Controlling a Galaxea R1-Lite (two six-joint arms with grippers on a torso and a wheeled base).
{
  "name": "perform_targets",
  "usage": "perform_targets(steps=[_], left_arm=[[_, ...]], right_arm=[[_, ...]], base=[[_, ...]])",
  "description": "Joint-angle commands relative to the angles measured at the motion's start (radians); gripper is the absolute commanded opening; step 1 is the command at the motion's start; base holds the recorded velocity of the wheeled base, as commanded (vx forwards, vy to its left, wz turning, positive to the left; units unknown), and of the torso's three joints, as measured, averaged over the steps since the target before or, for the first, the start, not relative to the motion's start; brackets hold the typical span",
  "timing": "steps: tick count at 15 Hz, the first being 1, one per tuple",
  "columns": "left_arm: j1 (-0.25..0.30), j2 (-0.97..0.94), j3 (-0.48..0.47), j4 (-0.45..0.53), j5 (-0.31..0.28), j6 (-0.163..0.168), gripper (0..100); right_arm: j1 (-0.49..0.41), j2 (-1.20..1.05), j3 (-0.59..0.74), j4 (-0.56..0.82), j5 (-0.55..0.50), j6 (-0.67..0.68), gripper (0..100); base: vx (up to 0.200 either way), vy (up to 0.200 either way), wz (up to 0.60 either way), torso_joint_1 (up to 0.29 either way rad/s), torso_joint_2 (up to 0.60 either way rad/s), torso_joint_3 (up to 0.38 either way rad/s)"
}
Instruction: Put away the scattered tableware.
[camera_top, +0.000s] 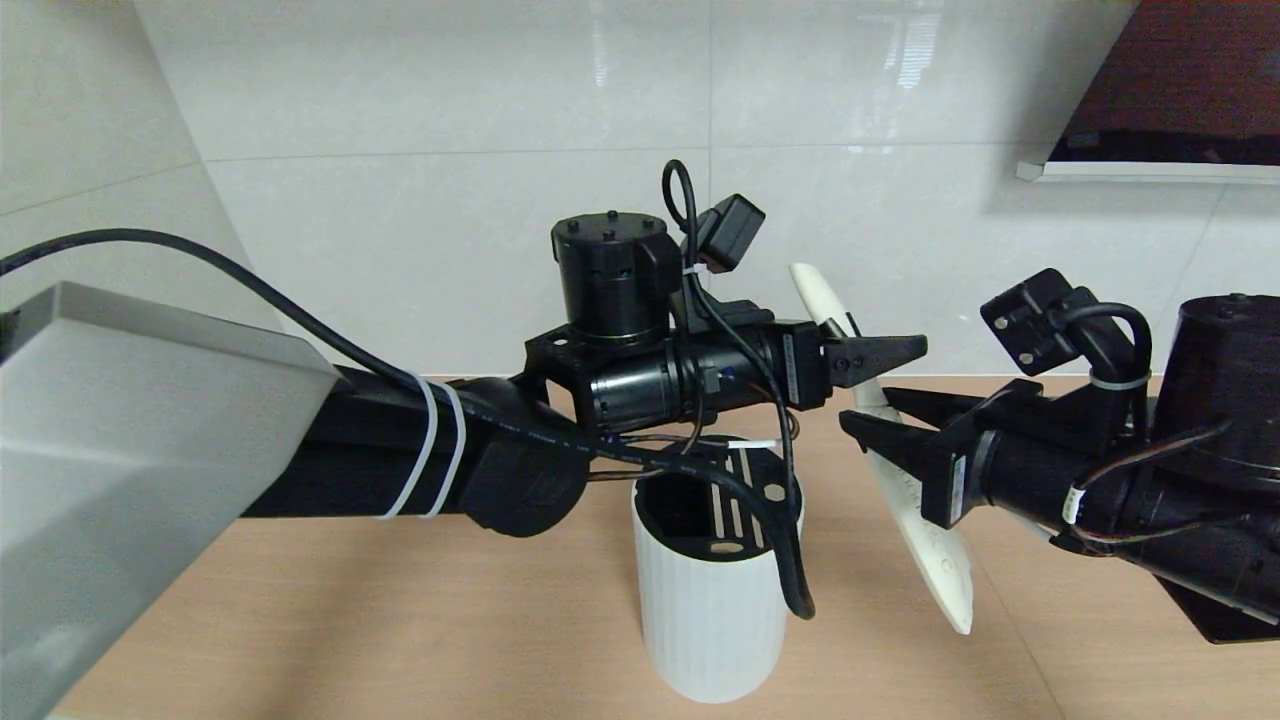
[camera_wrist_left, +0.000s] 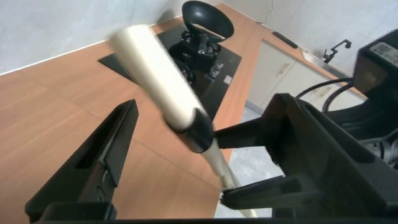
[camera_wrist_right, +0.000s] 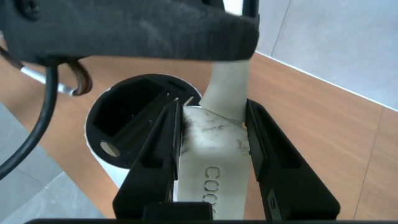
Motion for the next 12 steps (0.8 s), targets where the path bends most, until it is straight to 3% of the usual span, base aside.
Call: perform_targets(steps=[1, 12], left_arm=[[-0.001, -0.002, -0.002, -0.001, 0.000, 0.000, 0], [-0.007, 0.013, -0.031, -0.001, 0.002, 0.001, 0]], right_arm=[[0.000, -0.001, 0.001, 0.000, 0.000, -0.001, 0], [0.000, 0.006, 0.001, 0.000, -0.005, -0.002, 0]], base=[[0.000, 0.000, 0.00, 0.000, 0.00, 0.000], [0.000, 0.000, 0.00, 0.000, 0.00, 0.000]])
